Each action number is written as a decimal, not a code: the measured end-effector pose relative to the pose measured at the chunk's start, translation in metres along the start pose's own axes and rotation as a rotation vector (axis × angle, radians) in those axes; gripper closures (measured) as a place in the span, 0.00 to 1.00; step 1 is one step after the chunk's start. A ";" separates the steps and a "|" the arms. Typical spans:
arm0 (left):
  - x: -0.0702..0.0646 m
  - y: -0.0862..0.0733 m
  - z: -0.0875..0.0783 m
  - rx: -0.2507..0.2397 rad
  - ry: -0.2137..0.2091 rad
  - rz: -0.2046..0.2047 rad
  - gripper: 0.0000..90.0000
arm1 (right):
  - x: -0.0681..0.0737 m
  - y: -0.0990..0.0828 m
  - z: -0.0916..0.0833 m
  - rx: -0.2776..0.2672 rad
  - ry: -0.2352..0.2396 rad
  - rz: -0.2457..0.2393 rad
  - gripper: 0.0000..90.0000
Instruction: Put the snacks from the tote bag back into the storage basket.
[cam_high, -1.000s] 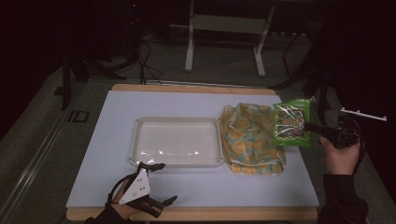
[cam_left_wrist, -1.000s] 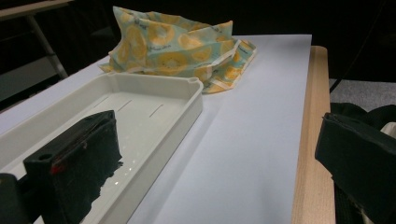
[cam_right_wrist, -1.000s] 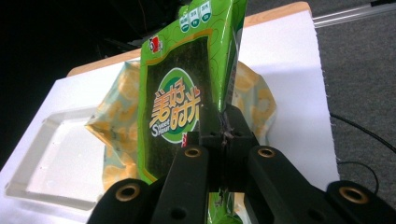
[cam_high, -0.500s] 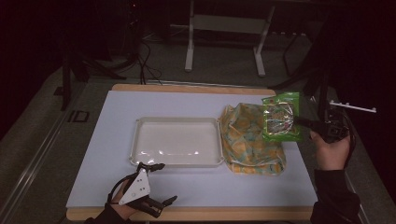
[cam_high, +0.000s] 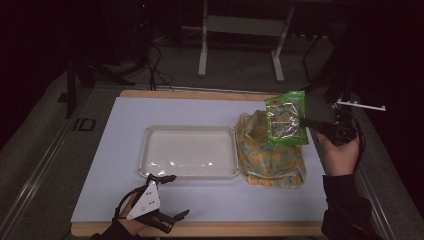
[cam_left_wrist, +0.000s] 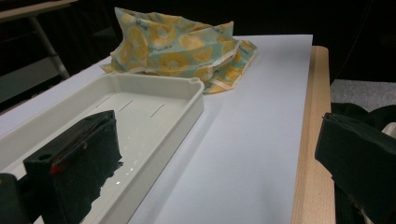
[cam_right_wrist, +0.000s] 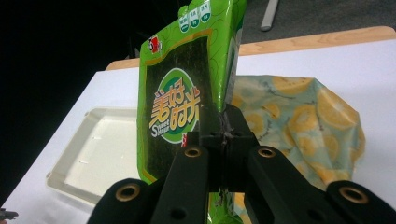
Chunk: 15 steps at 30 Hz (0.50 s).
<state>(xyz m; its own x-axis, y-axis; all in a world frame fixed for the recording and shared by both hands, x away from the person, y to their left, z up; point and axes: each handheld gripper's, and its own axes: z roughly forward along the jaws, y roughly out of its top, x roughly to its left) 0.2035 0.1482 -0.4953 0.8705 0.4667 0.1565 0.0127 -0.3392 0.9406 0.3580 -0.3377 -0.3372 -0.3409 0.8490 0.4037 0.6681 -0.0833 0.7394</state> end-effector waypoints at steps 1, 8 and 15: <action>0.000 0.000 0.000 0.000 0.000 0.000 0.00 | 0.002 0.001 0.000 -0.003 0.001 -0.002 0.99; 0.000 0.000 0.000 0.004 0.000 0.004 0.00 | 0.014 0.004 0.004 -0.009 0.017 -0.010 0.99; 0.000 0.000 0.000 0.002 -0.001 0.004 0.01 | 0.027 0.006 0.013 0.000 0.042 -0.027 0.99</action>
<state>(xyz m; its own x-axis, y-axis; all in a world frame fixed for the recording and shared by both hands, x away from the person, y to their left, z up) 0.2035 0.1481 -0.4954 0.8709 0.4646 0.1601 0.0103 -0.3429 0.9393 0.3620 -0.3081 -0.3287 -0.3864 0.8282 0.4059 0.6582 -0.0606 0.7504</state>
